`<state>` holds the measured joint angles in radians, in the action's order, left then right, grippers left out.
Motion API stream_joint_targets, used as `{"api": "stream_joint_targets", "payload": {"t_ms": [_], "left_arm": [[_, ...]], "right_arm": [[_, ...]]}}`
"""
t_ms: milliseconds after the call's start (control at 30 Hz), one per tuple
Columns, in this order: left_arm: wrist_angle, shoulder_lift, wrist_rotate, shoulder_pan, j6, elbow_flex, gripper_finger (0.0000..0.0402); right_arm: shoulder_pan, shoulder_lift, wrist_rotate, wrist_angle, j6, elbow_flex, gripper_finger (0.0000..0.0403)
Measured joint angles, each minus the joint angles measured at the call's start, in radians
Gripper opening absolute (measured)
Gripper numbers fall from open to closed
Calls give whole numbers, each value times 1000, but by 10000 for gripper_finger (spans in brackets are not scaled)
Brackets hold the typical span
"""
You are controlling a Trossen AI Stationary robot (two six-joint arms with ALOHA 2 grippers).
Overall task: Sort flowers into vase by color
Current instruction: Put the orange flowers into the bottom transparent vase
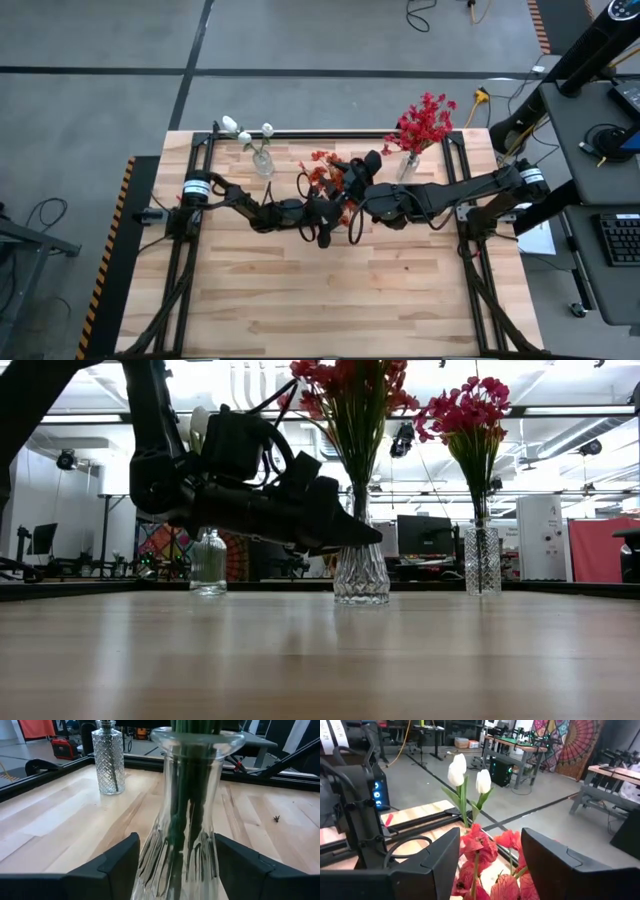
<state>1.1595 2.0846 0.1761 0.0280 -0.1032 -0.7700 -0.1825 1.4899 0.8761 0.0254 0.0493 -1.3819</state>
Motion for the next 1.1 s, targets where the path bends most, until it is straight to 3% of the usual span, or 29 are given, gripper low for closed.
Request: {"api": "stream_joint_targets", "payload": {"t_ms": [167, 433, 800, 1100], "left_arm": [[-6, 0, 0, 0, 5, 0, 257], [-26, -2, -1, 0, 13, 3, 301], [-34, -9, -2, 0, 15, 43, 303], [-29, -58, -2, -1, 15, 91, 303]], "right_arm": [[2, 0, 0, 12, -8, 0, 225], [9, 0, -6, 22, -36, 1, 299], [15, -2, -20, 25, -30, -14, 360], [40, -2, -22, 23, -32, -42, 366]]}}
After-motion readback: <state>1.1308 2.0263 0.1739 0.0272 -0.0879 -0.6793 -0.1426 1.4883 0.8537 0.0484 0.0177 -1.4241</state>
